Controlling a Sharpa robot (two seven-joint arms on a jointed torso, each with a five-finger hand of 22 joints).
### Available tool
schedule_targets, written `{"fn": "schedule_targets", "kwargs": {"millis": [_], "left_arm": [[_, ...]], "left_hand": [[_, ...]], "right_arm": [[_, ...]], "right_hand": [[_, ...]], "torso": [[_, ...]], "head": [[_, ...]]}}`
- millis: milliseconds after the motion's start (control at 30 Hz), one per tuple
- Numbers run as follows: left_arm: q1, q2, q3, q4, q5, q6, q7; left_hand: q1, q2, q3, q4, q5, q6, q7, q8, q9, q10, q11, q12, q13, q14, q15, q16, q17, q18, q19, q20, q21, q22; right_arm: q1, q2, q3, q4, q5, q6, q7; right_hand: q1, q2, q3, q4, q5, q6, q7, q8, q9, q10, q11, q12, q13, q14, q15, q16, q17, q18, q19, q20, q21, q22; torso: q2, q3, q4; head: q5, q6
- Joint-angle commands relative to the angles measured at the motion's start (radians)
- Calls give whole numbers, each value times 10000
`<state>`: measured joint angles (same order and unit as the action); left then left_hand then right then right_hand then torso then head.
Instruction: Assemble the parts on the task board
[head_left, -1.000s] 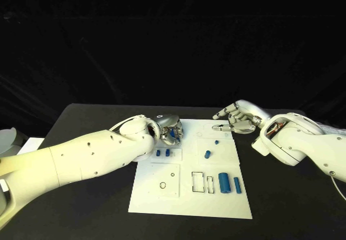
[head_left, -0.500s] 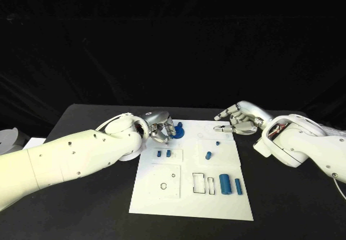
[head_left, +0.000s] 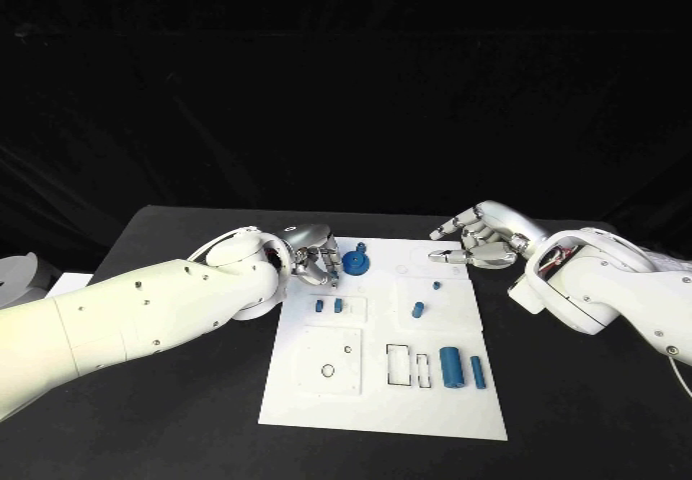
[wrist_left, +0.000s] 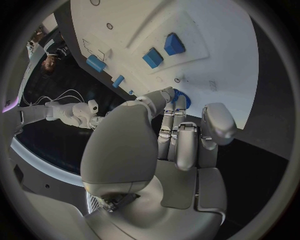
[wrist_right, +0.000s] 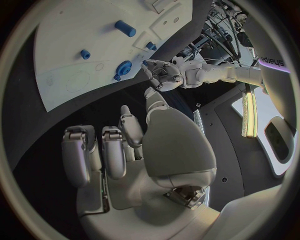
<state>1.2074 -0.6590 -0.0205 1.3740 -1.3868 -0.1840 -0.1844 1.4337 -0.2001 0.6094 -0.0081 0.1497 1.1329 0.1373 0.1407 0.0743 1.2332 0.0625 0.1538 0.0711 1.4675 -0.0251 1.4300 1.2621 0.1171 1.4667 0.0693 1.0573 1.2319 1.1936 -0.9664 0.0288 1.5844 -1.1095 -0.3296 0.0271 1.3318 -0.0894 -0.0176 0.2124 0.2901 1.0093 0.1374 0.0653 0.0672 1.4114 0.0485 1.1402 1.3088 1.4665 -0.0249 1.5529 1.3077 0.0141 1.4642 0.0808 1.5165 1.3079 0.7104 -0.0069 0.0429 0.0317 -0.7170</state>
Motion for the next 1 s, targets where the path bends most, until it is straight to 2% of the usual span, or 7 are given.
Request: {"fn": "schedule_targets", "kwargs": {"millis": [33,233,433,567,700,1000], "left_arm": [[-6,18,-9,-19,81,398,-124],[-25,60,-34,-67,79,474,-143],[-41,96,-47,-113,72,507,-167],[-46,131,-59,-138,56,489,-170],[-48,184,-72,-166,38,516,-169],[-49,254,-88,-207,-6,772,-286]], "left_hand": [[-111,-6,-9,-80,0,37,-5,-49,4,50,20,-67,7,464,27,46,-17,-189,327,0,38,3],[-127,-12,-15,-85,-1,32,-5,-59,2,49,23,-83,6,462,28,43,-26,-190,326,2,42,7],[-135,-9,-17,-87,-1,34,-5,-62,2,55,22,-90,8,462,29,44,-25,-192,326,3,49,13],[-137,-8,-17,-87,-1,35,-6,-63,2,56,22,-91,8,461,29,42,-30,-191,325,3,46,11],[-141,-6,-18,-88,-1,36,-6,-65,2,59,22,-95,8,459,29,39,-38,-190,324,3,40,7],[-178,-10,-35,-92,-16,32,-11,-82,1,62,23,-127,9,458,30,42,-36,-192,321,6,50,17]], "right_arm": [[-8,7,0,8,-20,33,82],[-8,7,0,17,-20,33,82],[-8,3,0,18,-20,36,82],[-7,-8,1,36,-19,44,95],[-7,-15,1,44,-19,42,108],[-7,-13,1,39,-18,51,115]], "right_hand": [[-4,69,-34,-40,25,40,-19,20,7,-34,-1,-26,139,960,13,-26,2304,113,508,13,-43,1569],[-4,69,-34,-40,25,40,-19,20,7,-34,-1,-26,139,960,13,-26,2304,113,508,13,-43,1569],[-4,69,-34,-40,25,40,-19,20,7,-34,-1,-26,139,960,13,-26,2304,113,508,13,-43,1569],[-4,69,-34,-40,25,40,-19,20,7,-34,-1,-26,139,960,13,-26,2304,113,508,13,-43,1569],[-11,85,-58,-28,31,40,-18,20,7,-40,1,-35,130,956,14,-38,2286,116,503,13,-49,1558],[-11,85,-58,-28,31,40,-18,20,7,-40,1,-35,130,956,14,-38,2286,116,503,13,-49,1558]], "torso": [[-6,7,-3],[2,17,-4],[-3,16,-13],[4,8,-4],[-6,9,-8],[-5,7,0]], "head": [[-2,-14],[17,-34],[39,-48],[8,-40],[50,-57],[43,-79]]}}
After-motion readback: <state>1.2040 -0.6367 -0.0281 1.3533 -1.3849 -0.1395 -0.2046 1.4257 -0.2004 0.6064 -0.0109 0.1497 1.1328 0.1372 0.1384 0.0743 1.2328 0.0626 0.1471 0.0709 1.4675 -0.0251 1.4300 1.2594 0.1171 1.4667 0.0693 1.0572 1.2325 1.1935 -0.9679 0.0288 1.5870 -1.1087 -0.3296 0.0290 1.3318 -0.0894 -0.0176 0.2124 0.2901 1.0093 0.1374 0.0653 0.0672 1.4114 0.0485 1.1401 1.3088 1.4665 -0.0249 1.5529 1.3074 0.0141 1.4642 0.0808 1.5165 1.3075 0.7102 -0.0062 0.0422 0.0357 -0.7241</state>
